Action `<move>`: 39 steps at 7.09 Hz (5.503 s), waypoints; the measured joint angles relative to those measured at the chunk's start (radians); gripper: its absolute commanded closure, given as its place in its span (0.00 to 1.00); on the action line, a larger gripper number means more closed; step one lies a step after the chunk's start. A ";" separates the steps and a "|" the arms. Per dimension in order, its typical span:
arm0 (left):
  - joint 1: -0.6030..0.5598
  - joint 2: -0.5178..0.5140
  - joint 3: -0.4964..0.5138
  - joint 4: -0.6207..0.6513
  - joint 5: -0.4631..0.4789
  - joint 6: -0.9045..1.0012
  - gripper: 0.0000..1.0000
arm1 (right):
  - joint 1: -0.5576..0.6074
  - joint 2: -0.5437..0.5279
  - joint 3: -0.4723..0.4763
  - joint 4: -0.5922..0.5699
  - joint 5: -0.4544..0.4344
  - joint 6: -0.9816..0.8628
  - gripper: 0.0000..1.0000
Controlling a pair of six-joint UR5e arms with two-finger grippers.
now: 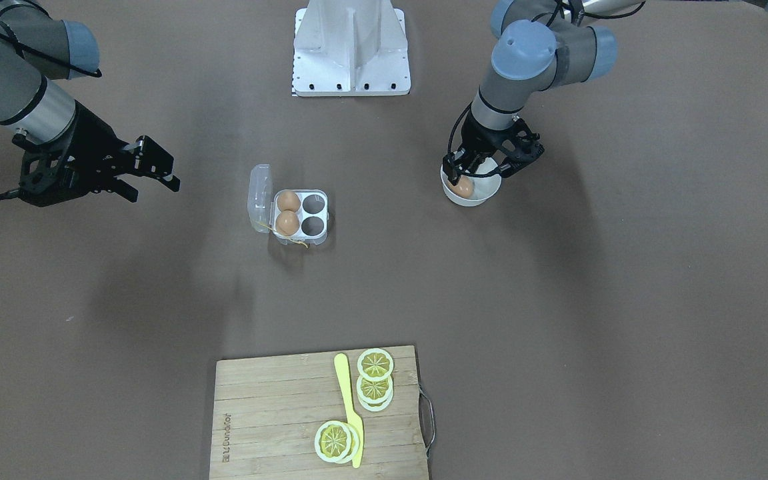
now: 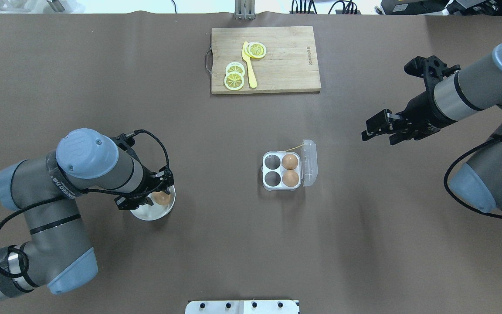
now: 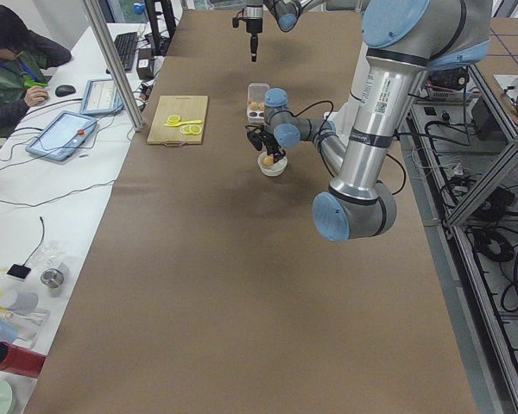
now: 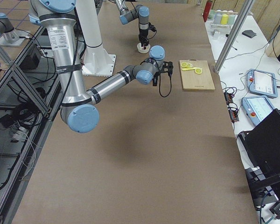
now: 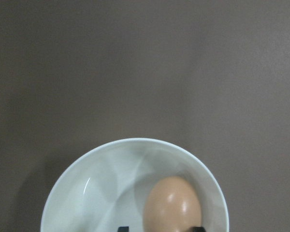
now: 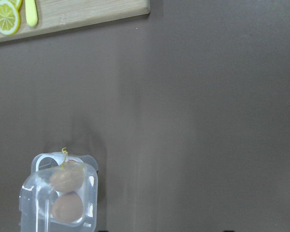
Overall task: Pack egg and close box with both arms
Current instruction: 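Close the left gripper on the brown egg in the white bowl, then lift the egg with the left gripper and carry it to the egg box, then lower the egg into an empty slot and open the left gripper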
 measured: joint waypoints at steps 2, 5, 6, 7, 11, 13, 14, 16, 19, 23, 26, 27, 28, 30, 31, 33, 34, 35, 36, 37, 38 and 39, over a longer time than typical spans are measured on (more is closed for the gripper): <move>-0.001 -0.003 0.015 -0.001 0.001 0.027 0.46 | 0.000 0.000 0.000 0.000 0.000 0.000 0.15; -0.006 -0.003 0.033 -0.001 0.007 0.059 0.52 | 0.000 0.001 0.001 0.000 0.000 0.000 0.14; -0.006 -0.004 0.036 -0.001 0.012 0.064 0.61 | 0.000 0.000 0.001 0.000 0.000 0.000 0.14; -0.006 -0.004 0.039 -0.001 0.015 0.067 0.77 | 0.000 0.000 0.001 0.000 0.000 0.000 0.14; -0.019 0.000 -0.027 -0.001 0.077 0.156 1.00 | 0.001 0.000 0.006 0.000 0.000 0.000 0.12; -0.021 -0.001 -0.072 -0.009 0.162 0.368 1.00 | 0.001 0.000 0.008 0.000 0.000 0.000 0.12; -0.020 -0.007 -0.075 -0.045 0.193 0.556 1.00 | 0.001 0.001 0.008 0.001 0.000 0.000 0.11; -0.019 -0.020 -0.042 -0.249 0.211 0.766 1.00 | 0.001 0.001 0.011 0.002 0.001 0.001 0.11; -0.010 -0.100 0.102 -0.618 0.214 0.800 1.00 | 0.001 0.001 0.021 0.002 0.000 0.008 0.11; 0.031 -0.236 0.427 -1.073 0.247 1.041 1.00 | 0.001 0.002 0.023 0.002 0.000 0.009 0.11; 0.091 -0.280 0.525 -1.229 0.259 1.195 1.00 | 0.000 0.003 0.024 0.002 0.000 0.010 0.11; 0.104 -0.298 0.541 -1.234 0.280 1.212 1.00 | 0.000 0.003 0.024 0.002 0.000 0.010 0.11; 0.113 -0.312 0.559 -1.235 0.303 1.225 1.00 | 0.000 0.003 0.024 0.002 0.000 0.010 0.10; 0.121 -0.326 0.585 -1.231 0.320 1.258 1.00 | 0.000 0.003 0.024 0.002 0.000 0.009 0.10; 0.126 -0.328 0.592 -1.229 0.327 1.264 1.00 | 0.000 0.003 0.023 0.002 0.000 0.009 0.10; 0.157 -0.334 0.604 -1.227 0.377 1.267 1.00 | 0.000 0.003 0.022 0.001 0.000 0.009 0.10; 0.166 -0.339 0.614 -1.226 0.391 1.268 1.00 | 0.000 0.003 0.022 0.001 0.000 0.009 0.10; 0.168 -0.342 0.623 -1.225 0.397 1.270 1.00 | 0.000 0.003 0.022 0.001 0.000 0.009 0.10; 0.169 -0.345 0.628 -1.224 0.400 1.277 0.86 | 0.000 0.003 0.022 0.001 0.000 0.009 0.10; 0.170 -0.349 0.630 -1.224 0.407 1.283 0.73 | 0.000 0.003 0.023 0.001 0.000 0.009 0.10; 0.171 -0.353 0.630 -1.223 0.415 1.286 0.62 | 0.000 0.003 0.023 0.001 0.000 0.010 0.10; 0.171 -0.356 0.630 -1.223 0.419 1.287 0.61 | 0.000 0.003 0.023 0.002 0.000 0.010 0.09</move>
